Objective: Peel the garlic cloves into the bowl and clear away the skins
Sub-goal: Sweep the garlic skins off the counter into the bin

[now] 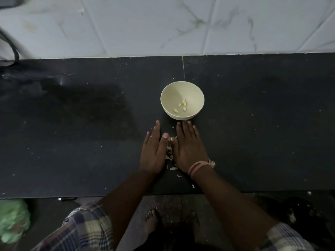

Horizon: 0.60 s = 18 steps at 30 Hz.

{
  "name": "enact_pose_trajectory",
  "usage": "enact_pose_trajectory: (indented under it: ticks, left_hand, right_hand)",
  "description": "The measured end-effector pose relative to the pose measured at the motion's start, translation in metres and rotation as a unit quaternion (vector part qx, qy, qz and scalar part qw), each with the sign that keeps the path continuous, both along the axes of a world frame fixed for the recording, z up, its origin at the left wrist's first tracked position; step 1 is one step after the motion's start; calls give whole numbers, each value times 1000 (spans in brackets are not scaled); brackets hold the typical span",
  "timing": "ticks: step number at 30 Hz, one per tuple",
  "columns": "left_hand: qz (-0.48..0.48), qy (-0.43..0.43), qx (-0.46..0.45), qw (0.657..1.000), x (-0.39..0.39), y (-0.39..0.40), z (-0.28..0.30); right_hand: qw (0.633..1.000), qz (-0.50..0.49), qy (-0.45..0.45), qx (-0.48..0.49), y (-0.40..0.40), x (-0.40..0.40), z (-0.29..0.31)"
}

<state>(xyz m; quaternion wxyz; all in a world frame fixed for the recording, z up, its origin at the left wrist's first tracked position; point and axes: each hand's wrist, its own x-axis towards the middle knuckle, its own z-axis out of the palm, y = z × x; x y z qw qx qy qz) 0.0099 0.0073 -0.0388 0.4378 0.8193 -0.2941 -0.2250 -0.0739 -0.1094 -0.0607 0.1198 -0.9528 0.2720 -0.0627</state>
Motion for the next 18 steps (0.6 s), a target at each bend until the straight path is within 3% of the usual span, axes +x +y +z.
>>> enact_pose_trajectory:
  ticks: [4, 7, 9, 12, 14, 18]
  left_hand:
    - [-45, -27, -18, 998, 2, -4, -8]
    - [40, 123, -95, 987, 5, -9, -2]
    - [43, 143, -124, 981, 11, -6, 4]
    - [-40, -8, -58, 997, 25, 6, 1]
    - [-116, -103, 8, 988, 32, 11, -2]
    - [-224, -144, 25, 964, 5, 14, -5]
  right_hand:
    - [988, 151, -11, 17, 1, 0, -1]
    - [980, 160, -43, 106, 4, 3, 7]
    - [971, 172, -58, 159, 10, -11, 11]
    - [964, 147, -104, 197, 23, -45, 20]
    - [961, 96, -149, 213, 26, -67, 26]
    - [991, 3, -73, 111, 43, -96, 15]
